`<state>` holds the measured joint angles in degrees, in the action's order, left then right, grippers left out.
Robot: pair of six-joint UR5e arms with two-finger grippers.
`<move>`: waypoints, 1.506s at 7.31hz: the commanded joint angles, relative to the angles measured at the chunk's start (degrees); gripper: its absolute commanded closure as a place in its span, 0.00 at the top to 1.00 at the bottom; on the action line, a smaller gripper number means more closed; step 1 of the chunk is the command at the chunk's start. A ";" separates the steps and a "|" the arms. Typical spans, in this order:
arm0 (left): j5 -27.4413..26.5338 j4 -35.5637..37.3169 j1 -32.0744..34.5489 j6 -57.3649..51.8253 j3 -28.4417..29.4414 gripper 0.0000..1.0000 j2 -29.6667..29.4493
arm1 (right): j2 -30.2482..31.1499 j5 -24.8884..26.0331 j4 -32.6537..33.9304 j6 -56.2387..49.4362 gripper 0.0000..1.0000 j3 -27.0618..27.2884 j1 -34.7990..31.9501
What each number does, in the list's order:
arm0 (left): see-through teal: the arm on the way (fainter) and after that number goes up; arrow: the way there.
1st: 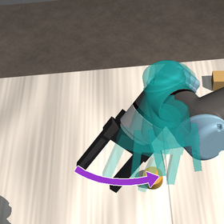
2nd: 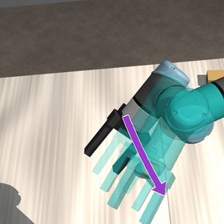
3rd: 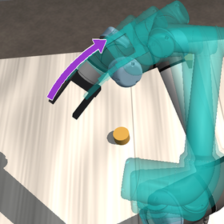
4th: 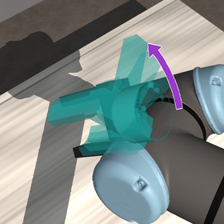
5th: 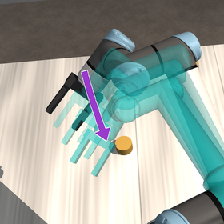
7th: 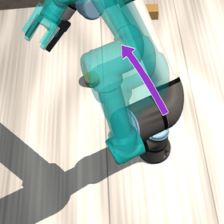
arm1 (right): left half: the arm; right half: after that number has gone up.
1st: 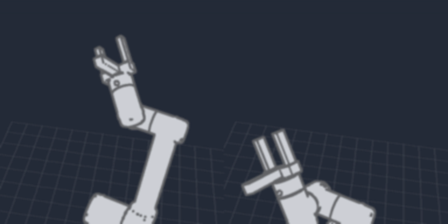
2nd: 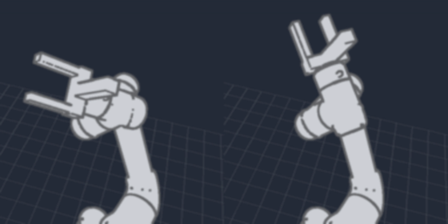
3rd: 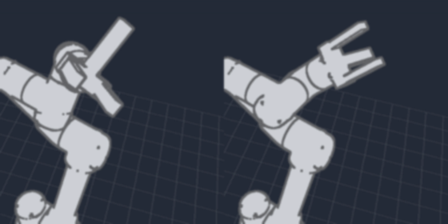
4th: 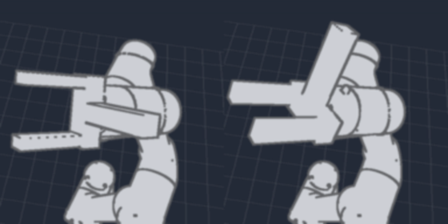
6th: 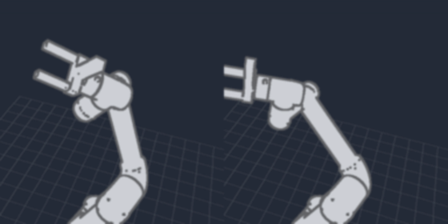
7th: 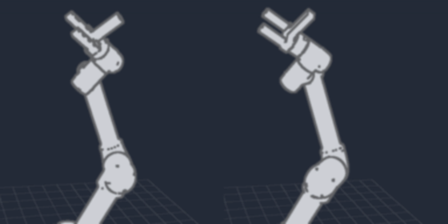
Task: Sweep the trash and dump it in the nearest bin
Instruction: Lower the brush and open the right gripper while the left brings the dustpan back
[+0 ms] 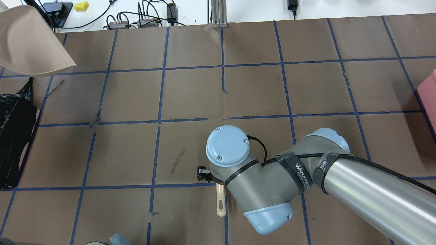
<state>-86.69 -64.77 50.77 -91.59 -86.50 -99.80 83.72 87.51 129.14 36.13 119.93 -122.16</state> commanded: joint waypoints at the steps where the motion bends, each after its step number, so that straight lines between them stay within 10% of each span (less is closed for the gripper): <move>1: 1.34 0.08 5.98 7.18 -0.25 0.08 -2.40 | 0.04 1.69 -3.87 -6.46 1.00 -7.75 4.10; 11: 0.73 -0.71 34.28 49.18 -1.31 0.08 -9.61 | 6.55 3.99 -25.43 -34.81 1.00 -21.93 33.49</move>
<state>-86.00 -65.49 81.56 -48.77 -87.76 -108.30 89.89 91.07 104.21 2.31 98.73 -89.48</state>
